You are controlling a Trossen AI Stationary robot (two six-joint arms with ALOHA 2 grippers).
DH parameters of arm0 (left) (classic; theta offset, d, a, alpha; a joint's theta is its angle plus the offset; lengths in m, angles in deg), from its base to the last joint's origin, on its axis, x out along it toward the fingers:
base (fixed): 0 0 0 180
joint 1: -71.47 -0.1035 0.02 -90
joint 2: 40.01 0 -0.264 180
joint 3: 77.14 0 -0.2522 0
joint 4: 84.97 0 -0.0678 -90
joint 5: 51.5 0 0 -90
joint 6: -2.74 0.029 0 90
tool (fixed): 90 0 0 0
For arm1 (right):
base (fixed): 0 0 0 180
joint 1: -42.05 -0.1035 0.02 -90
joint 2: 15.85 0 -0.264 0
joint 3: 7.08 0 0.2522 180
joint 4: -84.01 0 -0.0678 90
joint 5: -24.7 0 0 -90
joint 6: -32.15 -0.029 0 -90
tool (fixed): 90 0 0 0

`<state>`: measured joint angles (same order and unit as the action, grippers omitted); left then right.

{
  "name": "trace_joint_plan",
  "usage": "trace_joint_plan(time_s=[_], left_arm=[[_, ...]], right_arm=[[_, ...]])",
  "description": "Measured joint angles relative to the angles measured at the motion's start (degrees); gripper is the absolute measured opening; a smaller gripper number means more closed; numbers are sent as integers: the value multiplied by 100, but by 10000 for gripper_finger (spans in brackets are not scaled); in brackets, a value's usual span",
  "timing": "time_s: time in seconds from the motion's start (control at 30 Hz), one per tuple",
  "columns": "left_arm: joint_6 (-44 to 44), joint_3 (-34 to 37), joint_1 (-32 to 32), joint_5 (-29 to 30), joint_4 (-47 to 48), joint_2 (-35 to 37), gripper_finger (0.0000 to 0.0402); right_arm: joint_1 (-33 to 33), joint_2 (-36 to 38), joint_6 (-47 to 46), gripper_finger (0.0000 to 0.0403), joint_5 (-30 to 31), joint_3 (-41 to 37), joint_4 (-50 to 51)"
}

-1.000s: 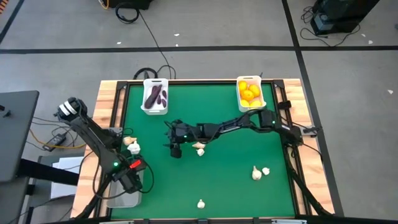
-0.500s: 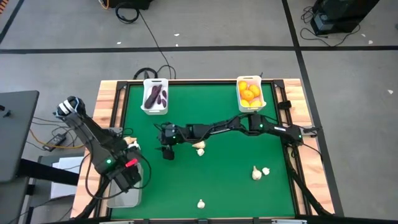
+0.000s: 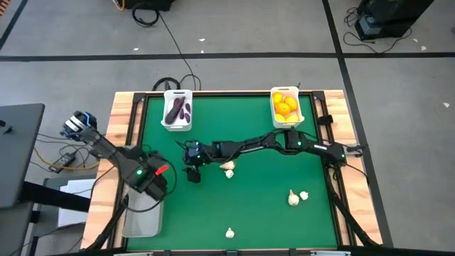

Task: Sort produce into baskets
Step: Put the middle right small garlic into the gray bin

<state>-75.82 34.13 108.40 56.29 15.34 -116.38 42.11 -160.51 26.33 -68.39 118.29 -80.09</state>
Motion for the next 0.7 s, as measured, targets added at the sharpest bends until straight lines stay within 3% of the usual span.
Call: trace_joint_plan(time_s=[0.23, 0.47, 0.7], left_arm=[[967, 759, -833, -522, -1002, 394, 214], [1402, 1486, -1601, -719, -1565, 916, 214], [1853, 1491, -1901, -1131, -1631, 929, 214]], right_arm=[[0, 0, 15, 289, -104, -2, 196], [5, 0, 59, 289, -188, -2, 195], [45, 0, 43, 289, -358, -2, 237]])
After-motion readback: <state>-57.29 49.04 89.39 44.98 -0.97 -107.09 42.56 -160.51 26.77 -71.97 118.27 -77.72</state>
